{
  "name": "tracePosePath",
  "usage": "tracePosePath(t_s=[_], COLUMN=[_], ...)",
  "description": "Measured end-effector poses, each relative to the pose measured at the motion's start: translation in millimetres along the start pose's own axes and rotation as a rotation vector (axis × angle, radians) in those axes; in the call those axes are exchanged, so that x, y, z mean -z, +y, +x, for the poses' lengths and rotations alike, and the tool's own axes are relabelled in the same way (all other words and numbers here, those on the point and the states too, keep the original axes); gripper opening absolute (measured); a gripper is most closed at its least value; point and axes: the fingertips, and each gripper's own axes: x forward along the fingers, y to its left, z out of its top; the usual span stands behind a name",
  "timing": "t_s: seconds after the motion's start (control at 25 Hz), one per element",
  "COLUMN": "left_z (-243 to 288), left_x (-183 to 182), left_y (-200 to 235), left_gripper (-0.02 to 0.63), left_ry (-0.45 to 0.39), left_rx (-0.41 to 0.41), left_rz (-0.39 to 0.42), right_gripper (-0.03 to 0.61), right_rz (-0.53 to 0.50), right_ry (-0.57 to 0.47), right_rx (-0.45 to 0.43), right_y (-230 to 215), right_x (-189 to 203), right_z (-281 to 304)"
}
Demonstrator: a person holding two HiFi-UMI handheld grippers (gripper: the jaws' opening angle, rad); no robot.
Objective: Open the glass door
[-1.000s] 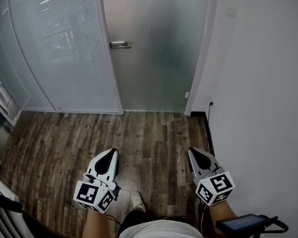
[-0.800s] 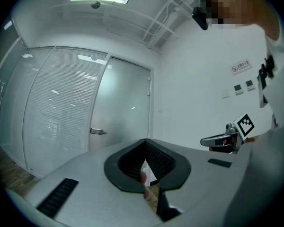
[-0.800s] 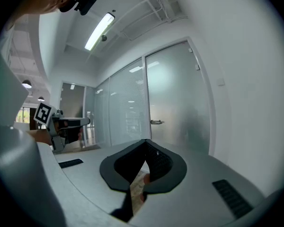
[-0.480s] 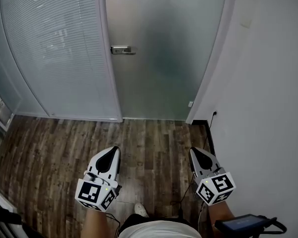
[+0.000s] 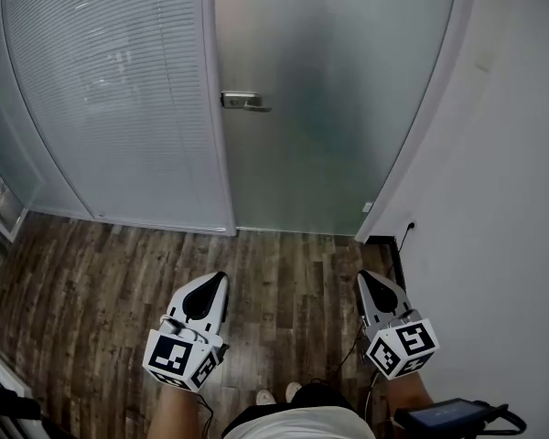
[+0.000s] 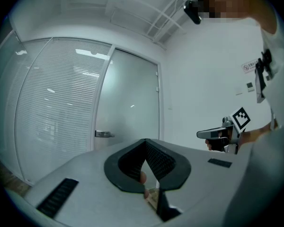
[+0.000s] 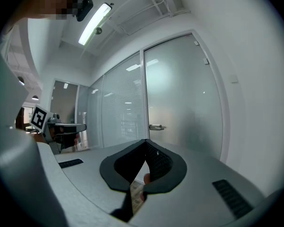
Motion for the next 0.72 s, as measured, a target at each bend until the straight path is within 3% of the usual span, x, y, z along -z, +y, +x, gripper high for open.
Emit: tracePosePath(t_s=[0.28, 0.72], left_z=[62.0, 197.5], left_x=[6.6, 5.1], left_y=[26.1, 50.7], left_gripper=[-0.002, -0.002], left_ry=[0.009, -0.003], left_rx=[-0.008, -0.086], left_rz=[-0.011, -0.012], right_gripper=[0.002, 0.002], right_rz=[0.001, -0.008], right_ry=[-0.003, -0.026], right_rx=[-0.009, -0.090], right_y=[-37.7, -140.2], right_x=[-3.3, -22.6], right_z=[59.5, 180.5])
